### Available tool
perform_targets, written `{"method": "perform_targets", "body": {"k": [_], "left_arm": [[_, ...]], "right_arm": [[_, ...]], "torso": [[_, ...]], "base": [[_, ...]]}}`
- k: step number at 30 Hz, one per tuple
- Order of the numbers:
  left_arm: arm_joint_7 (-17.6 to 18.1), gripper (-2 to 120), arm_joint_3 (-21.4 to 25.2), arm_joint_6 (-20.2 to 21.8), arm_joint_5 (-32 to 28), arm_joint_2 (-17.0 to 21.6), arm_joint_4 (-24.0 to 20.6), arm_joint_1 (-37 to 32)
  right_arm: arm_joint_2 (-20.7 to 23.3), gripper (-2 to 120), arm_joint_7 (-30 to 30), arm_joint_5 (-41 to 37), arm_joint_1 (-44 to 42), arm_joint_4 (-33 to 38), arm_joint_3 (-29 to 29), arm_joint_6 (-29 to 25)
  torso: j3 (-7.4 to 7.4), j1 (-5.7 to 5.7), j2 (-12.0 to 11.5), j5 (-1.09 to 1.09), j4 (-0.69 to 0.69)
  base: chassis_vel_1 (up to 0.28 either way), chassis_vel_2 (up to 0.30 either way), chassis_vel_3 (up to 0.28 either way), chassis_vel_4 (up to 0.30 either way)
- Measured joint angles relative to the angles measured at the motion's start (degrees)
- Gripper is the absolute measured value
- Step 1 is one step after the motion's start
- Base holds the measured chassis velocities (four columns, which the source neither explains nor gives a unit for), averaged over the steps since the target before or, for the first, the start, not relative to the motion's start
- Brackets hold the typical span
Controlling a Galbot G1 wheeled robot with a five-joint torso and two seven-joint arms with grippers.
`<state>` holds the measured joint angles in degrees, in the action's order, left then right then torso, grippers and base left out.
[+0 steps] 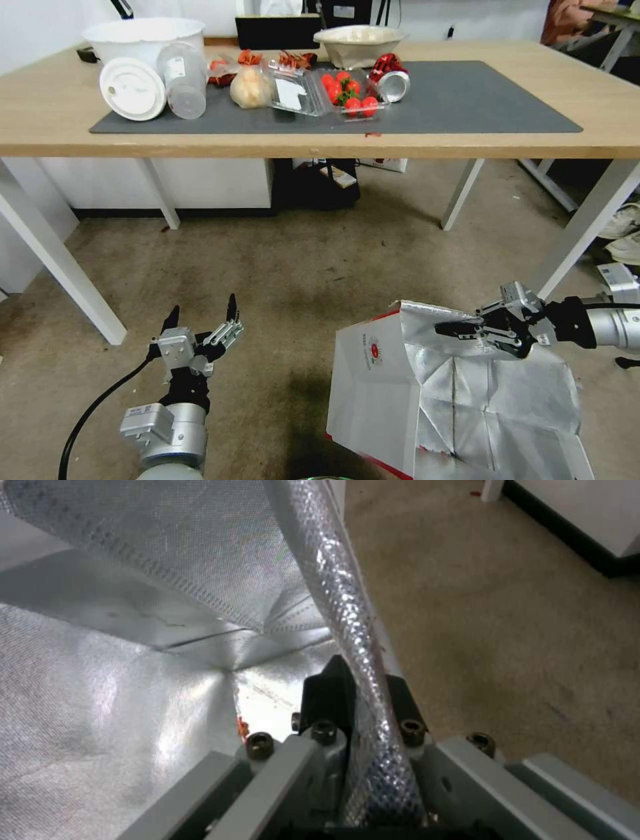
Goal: Pick up the food delivery bag from the floor and place it on the table.
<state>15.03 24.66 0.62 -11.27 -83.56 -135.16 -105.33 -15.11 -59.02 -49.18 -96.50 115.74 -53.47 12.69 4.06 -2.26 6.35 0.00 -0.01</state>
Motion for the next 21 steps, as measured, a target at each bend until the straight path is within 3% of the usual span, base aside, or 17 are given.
{"method": "perform_targets", "body": {"k": [21], "left_arm": [[0.2, 100, 0.0, -0.1, 0.6, -0.8, -0.6, -0.3]], "right_arm": [[0.1, 0, -0.1, 0.1, 0.0, 0.2, 0.0, -0.2]], "torso": [[4.11, -0.84, 4.9, 0.00, 0.00]], "base": [[0.000, 0.000, 0.000, 0.000]]}}
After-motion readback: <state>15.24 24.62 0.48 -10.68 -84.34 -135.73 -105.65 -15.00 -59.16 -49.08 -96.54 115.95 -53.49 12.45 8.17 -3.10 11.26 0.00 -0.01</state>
